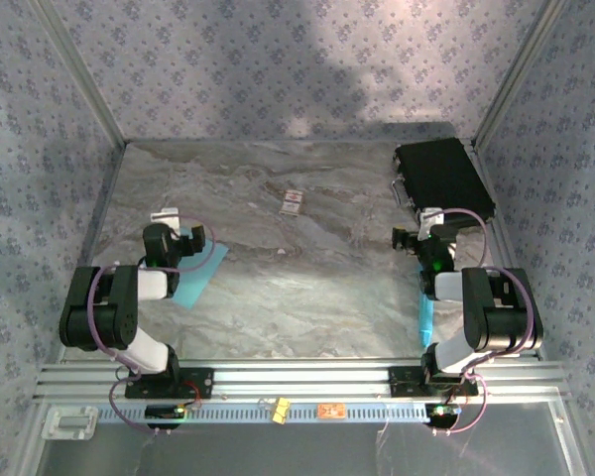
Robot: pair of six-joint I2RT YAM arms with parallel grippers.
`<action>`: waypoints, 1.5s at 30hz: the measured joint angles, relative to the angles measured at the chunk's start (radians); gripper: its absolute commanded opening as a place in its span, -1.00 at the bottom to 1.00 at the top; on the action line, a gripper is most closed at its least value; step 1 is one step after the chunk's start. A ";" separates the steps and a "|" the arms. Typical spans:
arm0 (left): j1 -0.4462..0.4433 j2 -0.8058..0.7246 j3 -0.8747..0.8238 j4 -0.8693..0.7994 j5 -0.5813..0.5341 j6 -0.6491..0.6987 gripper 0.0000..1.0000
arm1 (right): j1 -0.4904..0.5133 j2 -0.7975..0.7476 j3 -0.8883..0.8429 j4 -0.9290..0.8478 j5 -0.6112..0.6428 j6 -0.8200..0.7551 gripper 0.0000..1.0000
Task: Fold a paper plane with a square sheet of paper (pick it up from the middle)
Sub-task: Move the square sheet of paper to the center of the table.
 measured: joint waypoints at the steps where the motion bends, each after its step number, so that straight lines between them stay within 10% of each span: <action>1: 0.000 -0.010 0.004 -0.013 -0.002 0.000 1.00 | 0.002 -0.006 0.000 -0.007 -0.004 -0.002 0.98; 18: 0.039 -0.307 0.285 -0.804 -0.054 -0.425 1.00 | 0.024 -0.352 0.346 -0.708 -0.261 0.343 0.98; 45: -0.053 -0.121 0.219 -0.921 0.217 -0.703 1.00 | 0.320 -0.512 0.154 -0.871 -0.301 0.597 0.98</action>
